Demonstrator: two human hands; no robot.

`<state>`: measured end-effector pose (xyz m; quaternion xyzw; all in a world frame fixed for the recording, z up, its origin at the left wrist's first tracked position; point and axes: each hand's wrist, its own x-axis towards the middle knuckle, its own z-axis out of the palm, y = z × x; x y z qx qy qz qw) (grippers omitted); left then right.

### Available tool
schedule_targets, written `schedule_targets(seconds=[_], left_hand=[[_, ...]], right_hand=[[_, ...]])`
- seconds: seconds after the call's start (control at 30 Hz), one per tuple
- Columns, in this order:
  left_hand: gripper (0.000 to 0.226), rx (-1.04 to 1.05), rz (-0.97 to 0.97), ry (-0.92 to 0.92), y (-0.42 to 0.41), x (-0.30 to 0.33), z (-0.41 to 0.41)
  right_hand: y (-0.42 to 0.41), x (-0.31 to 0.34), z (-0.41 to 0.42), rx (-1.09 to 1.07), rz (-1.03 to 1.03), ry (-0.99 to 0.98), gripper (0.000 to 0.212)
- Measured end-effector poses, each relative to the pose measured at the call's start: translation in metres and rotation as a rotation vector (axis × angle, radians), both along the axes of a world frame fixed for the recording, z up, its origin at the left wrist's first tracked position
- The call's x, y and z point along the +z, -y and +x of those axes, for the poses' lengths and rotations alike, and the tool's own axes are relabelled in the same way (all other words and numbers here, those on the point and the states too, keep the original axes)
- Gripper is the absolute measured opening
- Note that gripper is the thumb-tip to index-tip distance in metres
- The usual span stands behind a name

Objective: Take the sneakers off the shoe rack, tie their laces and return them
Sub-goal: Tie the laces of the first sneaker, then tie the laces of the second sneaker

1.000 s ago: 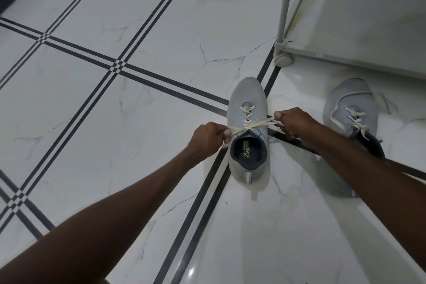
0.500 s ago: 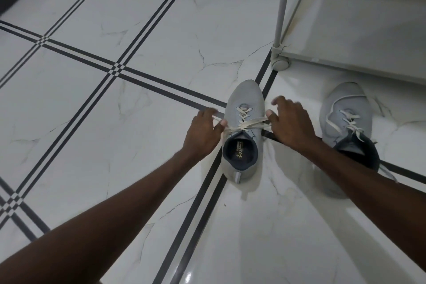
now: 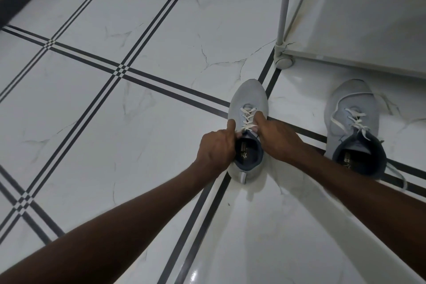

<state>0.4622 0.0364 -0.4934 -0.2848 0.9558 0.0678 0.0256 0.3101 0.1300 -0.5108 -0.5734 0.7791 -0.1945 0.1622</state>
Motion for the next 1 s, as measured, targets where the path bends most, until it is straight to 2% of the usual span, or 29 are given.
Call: schedule_targets(seconds=[0.2, 0.43, 0.5, 0.57, 0.67, 0.77, 0.9, 1.0], left_hand=[[0.017, -0.043, -0.029, 0.095, 0.012, 0.005, 0.0], [0.019, -0.056, 0.053, 0.052, 0.009, 0.004, -0.014], [0.033, -0.036, 0.084, 0.047, 0.007, 0.006, -0.018], [0.047, -0.044, 0.013, -0.002, 0.004, 0.011, -0.028], [0.04, -0.123, -0.114, -0.141, 0.001, 0.023, -0.055], [0.027, -0.316, 0.05, -0.224, -0.018, 0.034, -0.102], [0.027, -0.549, 0.243, -0.197, -0.065, 0.04, -0.161], [0.038, -0.649, 0.368, -0.078, -0.093, 0.035, -0.184]], right_hand=[[-0.005, 0.012, -0.026, 0.115, 0.116, -0.209, 0.025], [-0.01, 0.014, -0.042, 0.077, 0.164, -0.212, 0.029], [-0.014, 0.016, -0.052, 0.106, 0.194, -0.216, 0.034], [-0.022, 0.025, -0.07, 0.134, 0.23, -0.229, 0.034], [-0.038, 0.048, -0.102, 0.098, 0.213, -0.307, 0.035], [-0.076, 0.073, -0.136, -0.06, 0.157, -0.227, 0.028], [-0.147, 0.071, -0.147, -0.335, 0.186, -0.03, 0.011], [-0.179, 0.049, -0.129, -0.43, 0.242, 0.18, 0.024]])
